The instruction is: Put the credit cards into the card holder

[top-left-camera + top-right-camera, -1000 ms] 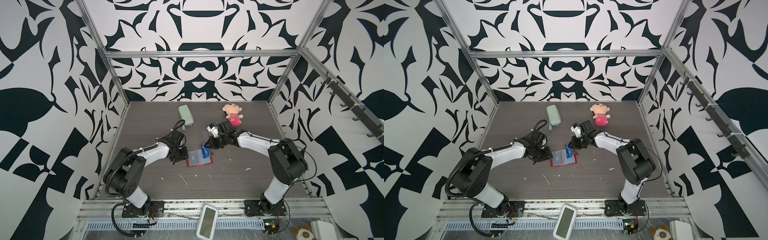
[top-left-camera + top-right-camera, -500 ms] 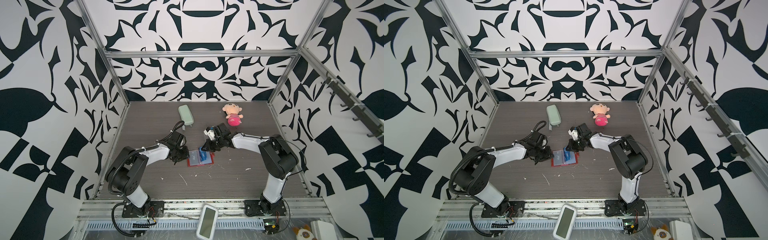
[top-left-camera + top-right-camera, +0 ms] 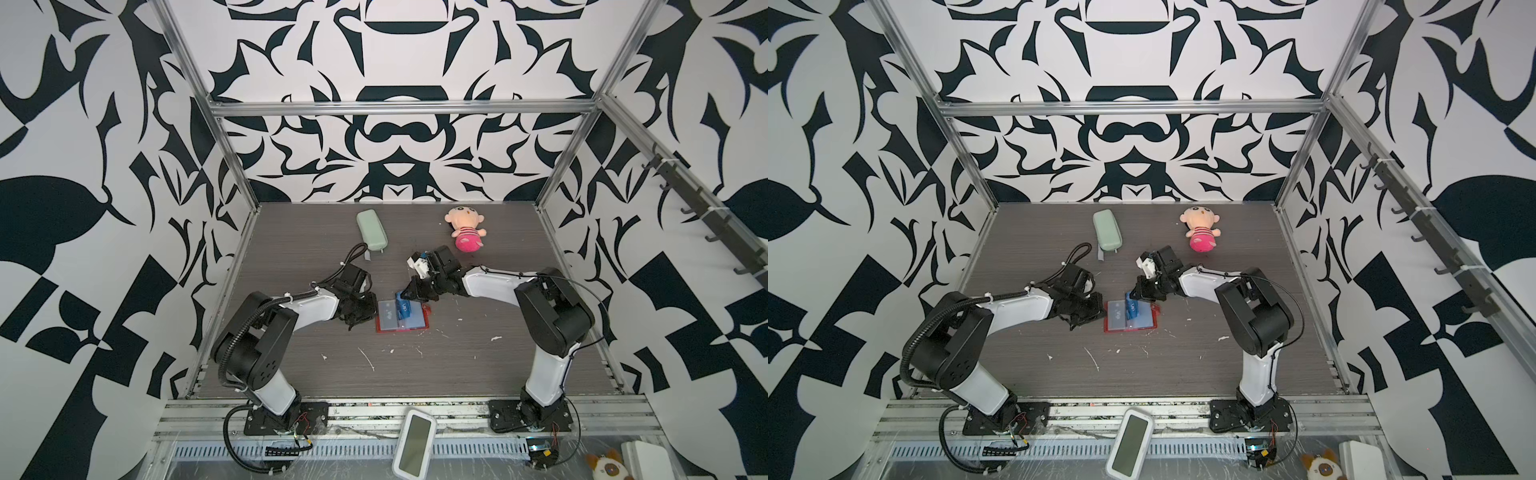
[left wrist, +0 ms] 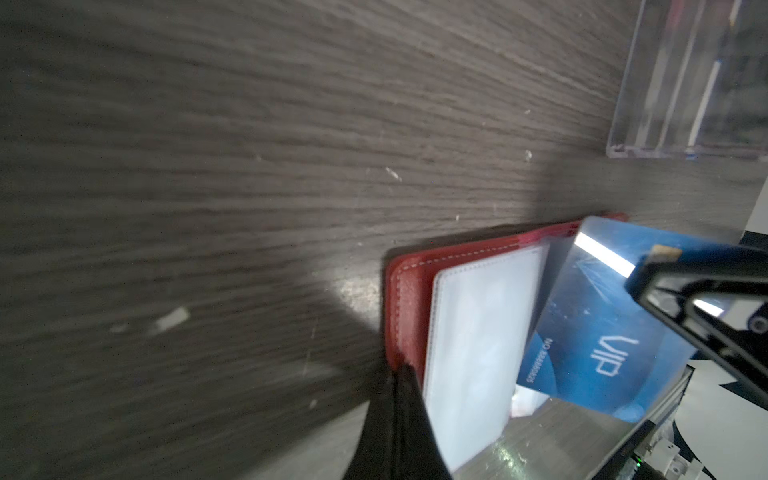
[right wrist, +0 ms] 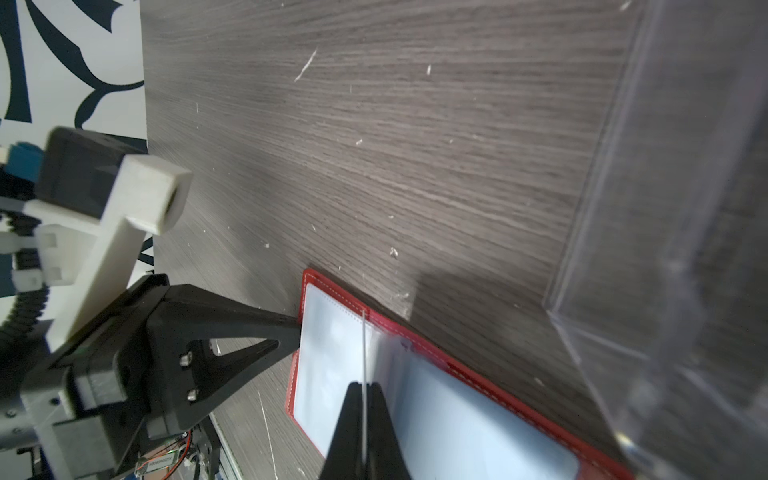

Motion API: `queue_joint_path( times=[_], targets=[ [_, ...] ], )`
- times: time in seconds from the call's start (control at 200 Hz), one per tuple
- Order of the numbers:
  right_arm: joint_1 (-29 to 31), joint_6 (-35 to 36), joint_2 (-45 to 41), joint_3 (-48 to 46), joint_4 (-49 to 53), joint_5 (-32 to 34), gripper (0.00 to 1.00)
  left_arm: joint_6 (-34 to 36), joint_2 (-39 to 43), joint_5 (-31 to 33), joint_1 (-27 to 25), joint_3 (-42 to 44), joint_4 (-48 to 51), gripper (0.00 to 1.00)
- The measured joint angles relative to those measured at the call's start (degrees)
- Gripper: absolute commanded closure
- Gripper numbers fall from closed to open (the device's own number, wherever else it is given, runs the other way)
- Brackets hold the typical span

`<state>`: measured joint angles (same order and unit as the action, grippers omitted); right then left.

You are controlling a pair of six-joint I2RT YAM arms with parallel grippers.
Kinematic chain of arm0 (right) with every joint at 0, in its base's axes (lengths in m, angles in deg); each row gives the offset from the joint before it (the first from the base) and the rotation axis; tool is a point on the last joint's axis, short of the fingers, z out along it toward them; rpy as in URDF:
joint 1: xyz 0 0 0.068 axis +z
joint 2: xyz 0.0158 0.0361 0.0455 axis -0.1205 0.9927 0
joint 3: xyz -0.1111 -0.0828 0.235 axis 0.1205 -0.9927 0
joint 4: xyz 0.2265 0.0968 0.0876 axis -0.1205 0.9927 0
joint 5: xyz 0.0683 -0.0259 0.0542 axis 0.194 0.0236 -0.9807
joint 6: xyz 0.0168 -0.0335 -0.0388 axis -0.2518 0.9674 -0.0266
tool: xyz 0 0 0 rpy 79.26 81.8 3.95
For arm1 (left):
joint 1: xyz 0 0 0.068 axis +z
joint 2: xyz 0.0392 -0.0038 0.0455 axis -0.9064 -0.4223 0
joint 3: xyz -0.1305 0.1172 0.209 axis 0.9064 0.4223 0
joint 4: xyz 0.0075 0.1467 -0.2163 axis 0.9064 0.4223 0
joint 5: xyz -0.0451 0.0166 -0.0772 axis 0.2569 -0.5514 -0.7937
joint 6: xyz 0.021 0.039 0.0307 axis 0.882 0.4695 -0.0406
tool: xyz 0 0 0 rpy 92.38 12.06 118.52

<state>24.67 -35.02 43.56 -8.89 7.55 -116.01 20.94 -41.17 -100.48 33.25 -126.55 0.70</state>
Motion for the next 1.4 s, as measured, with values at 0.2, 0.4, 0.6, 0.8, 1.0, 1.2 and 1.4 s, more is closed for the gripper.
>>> queue_joint_path(
  times=[0.2, 0.4, 0.6, 0.8, 1.0, 1.2, 1.4],
  targets=[
    [0.00, -3.10, 0.00, -2.23, -2.58, 0.70, 1.00, -0.61, 0.55, 0.02, 0.00, 0.98, -1.01, 1.00],
    [0.00, -5.79, -0.02, -4.57, -5.42, 0.81, 1.00, -1.38, 1.18, -0.04, 0.00, 2.12, -2.16, 1.00],
    [0.00, -7.19, -0.02, -5.62, -7.74, 0.22, 1.00, -1.53, 1.27, -0.09, 0.00, 2.36, -2.51, 1.00],
    [0.00, -6.93, -0.02, -5.84, -8.26, -1.53, 1.00, -1.70, 1.27, -0.11, 0.00, 2.38, -2.64, 1.00],
    [0.00, -6.12, 0.00, -5.84, -7.76, -3.30, 1.00, -1.75, 1.25, -0.11, 0.00, 2.38, -2.71, 1.00],
    [0.02, -5.38, 0.42, -5.84, -7.37, -4.31, 1.00, -1.86, 1.22, -0.11, 0.00, 2.38, -2.73, 1.00],
    [0.22, -5.35, 1.31, -5.84, -7.45, -5.46, 1.00, -1.90, 1.22, -0.11, 0.00, 2.38, -2.73, 1.00]
  ],
)
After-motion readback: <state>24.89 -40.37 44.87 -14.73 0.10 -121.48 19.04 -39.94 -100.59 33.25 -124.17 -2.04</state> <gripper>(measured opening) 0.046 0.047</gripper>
